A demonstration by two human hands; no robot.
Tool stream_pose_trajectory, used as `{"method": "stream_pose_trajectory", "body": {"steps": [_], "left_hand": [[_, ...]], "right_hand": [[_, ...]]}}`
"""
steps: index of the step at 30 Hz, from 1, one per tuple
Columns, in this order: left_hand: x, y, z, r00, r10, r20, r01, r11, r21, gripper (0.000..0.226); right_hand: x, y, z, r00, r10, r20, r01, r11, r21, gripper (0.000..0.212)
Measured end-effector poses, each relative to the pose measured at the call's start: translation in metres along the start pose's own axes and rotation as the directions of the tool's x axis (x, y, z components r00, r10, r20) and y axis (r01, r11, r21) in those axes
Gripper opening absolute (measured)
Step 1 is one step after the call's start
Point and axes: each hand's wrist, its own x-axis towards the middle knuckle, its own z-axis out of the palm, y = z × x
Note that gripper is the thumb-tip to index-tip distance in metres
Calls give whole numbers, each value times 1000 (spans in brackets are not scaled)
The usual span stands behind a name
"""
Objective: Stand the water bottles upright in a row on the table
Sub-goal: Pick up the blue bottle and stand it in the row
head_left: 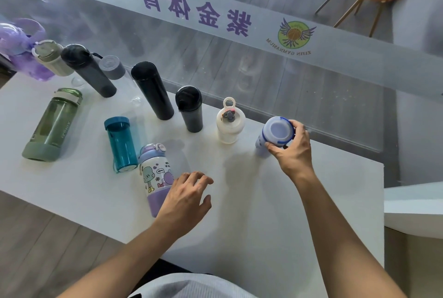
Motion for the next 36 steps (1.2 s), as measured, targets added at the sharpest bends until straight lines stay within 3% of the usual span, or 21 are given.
{"method": "stream_pose_trajectory", "body": {"steps": [8,15,19,21,28,30,36], "left_hand": [[-3,-4,-2,1000,11,2,-11,1000,-10,25],[-17,-22,-11,1000,-10,-22,10,1000,-11,20],[-20,-44,-17,999,0,37,1,999,-37,23],[-23,-57,-22,999,-1,33,2,1000,-31,22],[-34,-118,-48,998,-30,61,30,1000,5,25],[-36,-138,-56,998,-32,59,32,999,3,26],[-32,-189,-73,998,-29,56,29,1000,-5,31]], "right_hand": [[0,5,6,1000,3,-1,-3,1000,5,86],[-19,-3,12,998,44,-48,-47,997,-65,105],[-48,-7,25,967,-23,-253,-6,994,-112,77],[-68,-13,41,968,-21,-250,-9,993,-117,69],[-115,-50,111,976,-66,-208,48,995,-92,68],[-116,-60,125,973,-103,-208,71,986,-153,66],[-109,-56,111,892,-222,-394,33,901,-433,54]]}}
